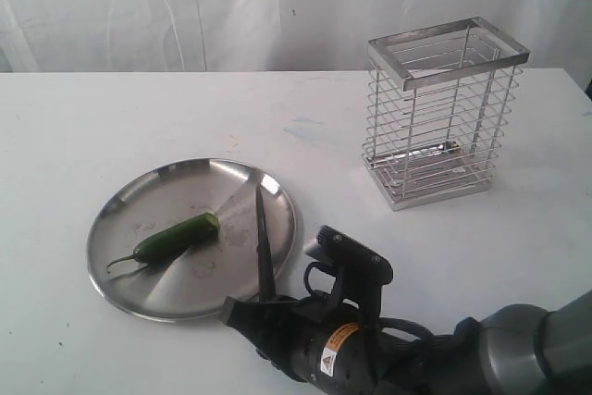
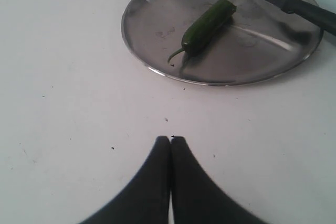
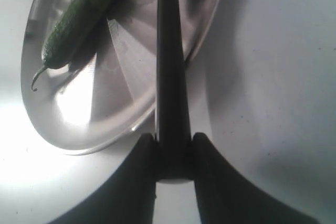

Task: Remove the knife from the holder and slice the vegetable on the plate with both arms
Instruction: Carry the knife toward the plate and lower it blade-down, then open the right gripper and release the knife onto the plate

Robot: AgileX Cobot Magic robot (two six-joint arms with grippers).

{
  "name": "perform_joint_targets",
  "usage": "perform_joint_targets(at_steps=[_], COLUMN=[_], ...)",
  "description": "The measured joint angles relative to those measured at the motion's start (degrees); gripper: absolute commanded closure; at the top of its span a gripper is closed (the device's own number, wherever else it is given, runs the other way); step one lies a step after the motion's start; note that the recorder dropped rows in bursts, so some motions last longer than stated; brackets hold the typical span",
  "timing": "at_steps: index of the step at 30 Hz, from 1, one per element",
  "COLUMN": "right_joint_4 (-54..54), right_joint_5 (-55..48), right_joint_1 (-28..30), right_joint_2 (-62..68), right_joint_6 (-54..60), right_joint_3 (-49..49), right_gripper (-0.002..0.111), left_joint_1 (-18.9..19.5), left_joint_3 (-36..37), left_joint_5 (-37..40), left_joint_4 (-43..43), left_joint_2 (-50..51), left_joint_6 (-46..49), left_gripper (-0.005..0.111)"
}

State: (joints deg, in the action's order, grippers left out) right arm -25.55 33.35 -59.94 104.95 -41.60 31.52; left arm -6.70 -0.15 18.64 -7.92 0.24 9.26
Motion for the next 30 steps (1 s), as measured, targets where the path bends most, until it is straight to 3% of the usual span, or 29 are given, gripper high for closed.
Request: perform_joint_targets(at_steps=[1, 6, 15, 21, 30], right_joint_4=[0.0, 0.1, 0.2, 0.2, 0.2], right_joint_5=[0.0, -0.4, -0.7, -2.2, -7.9], right_joint_1=[0.0, 0.0, 0.0, 0.0, 0.0], right_joint_2=[0.0, 0.0, 0.2, -0.3, -3.2], right_joint_6=[0.0, 0.0, 0.0, 0.0, 0.0], right_joint_3=[0.0, 0.0, 0.0, 0.0, 0.0], right_gripper=[0.087, 0.075, 0.074, 0.060, 0.060], left_joint_1=[0.0, 0.0, 0.0, 0.0, 0.0], left_joint_3=[0.0, 0.0, 0.0, 0.0, 0.0], left_joint_5=[0.0, 0.0, 0.0, 0.0, 0.0], left_joint_4=[0.0, 0.0, 0.0, 0.0, 0.0], left_joint_2=[0.0, 0.0, 0.0, 0.0, 0.0], left_joint_6=[0.0, 0.0, 0.0, 0.0, 0.0], left_gripper=[0.107, 0.107, 0.107, 0.107, 0.107])
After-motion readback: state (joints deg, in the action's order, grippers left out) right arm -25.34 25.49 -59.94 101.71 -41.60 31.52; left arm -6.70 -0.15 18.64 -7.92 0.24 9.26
